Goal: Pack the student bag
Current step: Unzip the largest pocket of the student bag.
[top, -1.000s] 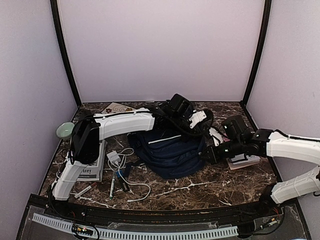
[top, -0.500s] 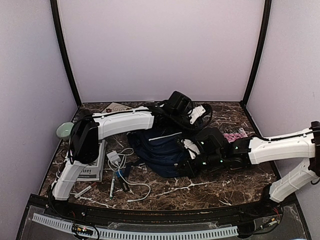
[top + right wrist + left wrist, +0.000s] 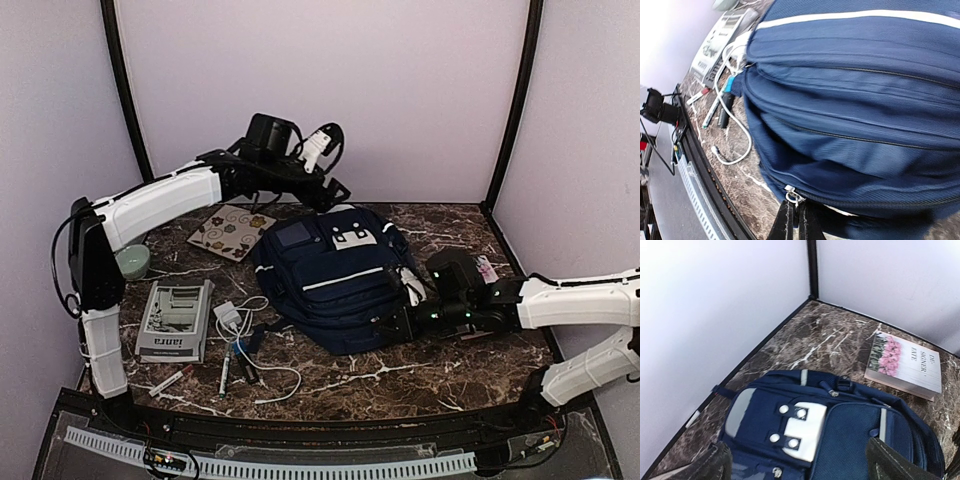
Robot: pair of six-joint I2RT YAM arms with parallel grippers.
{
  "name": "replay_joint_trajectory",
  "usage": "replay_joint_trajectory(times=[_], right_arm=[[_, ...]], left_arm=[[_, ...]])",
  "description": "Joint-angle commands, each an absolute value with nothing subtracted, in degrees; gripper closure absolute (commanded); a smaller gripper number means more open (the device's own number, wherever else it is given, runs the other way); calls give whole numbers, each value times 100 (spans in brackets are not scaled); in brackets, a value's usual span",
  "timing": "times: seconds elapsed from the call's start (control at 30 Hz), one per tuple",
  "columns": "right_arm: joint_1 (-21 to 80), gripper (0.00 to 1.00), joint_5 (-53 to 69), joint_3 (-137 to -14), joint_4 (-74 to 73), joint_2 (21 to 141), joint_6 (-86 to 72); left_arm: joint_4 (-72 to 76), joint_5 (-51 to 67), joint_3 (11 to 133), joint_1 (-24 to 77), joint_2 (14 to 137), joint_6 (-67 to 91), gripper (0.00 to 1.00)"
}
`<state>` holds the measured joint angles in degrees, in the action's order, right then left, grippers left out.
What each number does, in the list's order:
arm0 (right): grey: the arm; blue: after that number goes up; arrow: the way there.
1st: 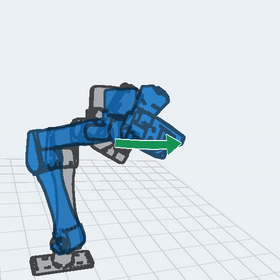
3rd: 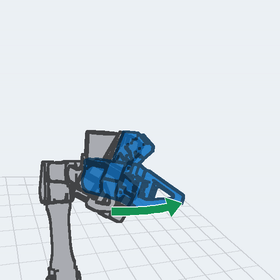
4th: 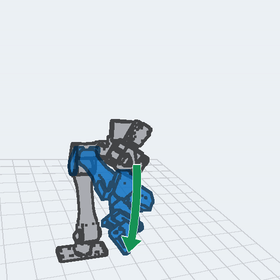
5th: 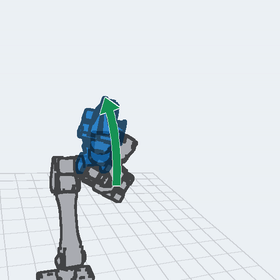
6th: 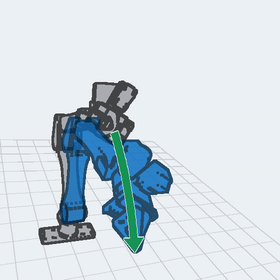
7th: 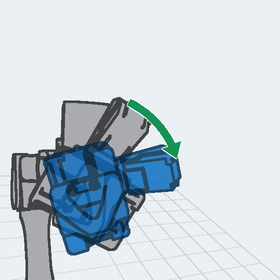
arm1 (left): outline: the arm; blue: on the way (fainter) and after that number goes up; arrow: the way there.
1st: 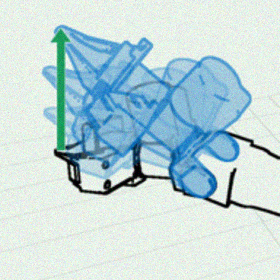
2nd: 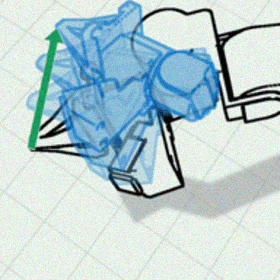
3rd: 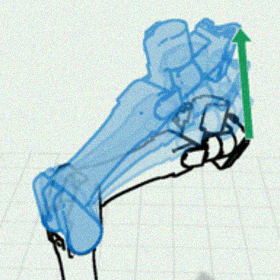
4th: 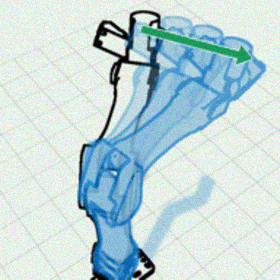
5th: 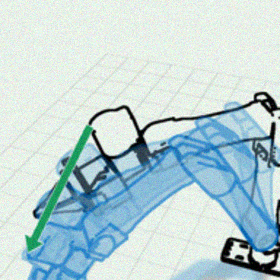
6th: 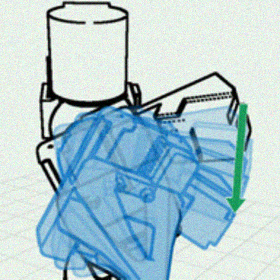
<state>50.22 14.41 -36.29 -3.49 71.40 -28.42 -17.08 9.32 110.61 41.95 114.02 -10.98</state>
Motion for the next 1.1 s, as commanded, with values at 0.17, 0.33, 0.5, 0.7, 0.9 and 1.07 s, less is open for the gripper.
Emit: replay_joint_trajectory(times=[0.17, 0.33, 0.5, 0.7, 0.9, 1.07], right_arm=[[3899, 100, 1523, -3464, -891, 6248, -2341], [3629, 100, 1917, -3412, -933, 6101, -2176], [3622, 100, 1942, -3455, -894, 6233, -2213], [3490, 100, 2181, -3614, -801, 6280, -2179], [2923, 100, 2572, -3938, -916, 6502, -1958], [2367, 100, 2757, -4417, -1082, 7022, -1678]], left_arm=[[-1899, 584, 8905, 2905, 10882, -719, 1], [-1648, 937, 8829, 2375, 11241, -571, 1], [-1939, 1462, 9567, 2159, 11982, -552, 1], [-1763, 2274, 9318, 2159, 12361, -573, 10], [-1319, 2920, 8937, 2175, 12273, -241, 38], [-182, 3025, 7497, 2176, 11374, 613, 97]])
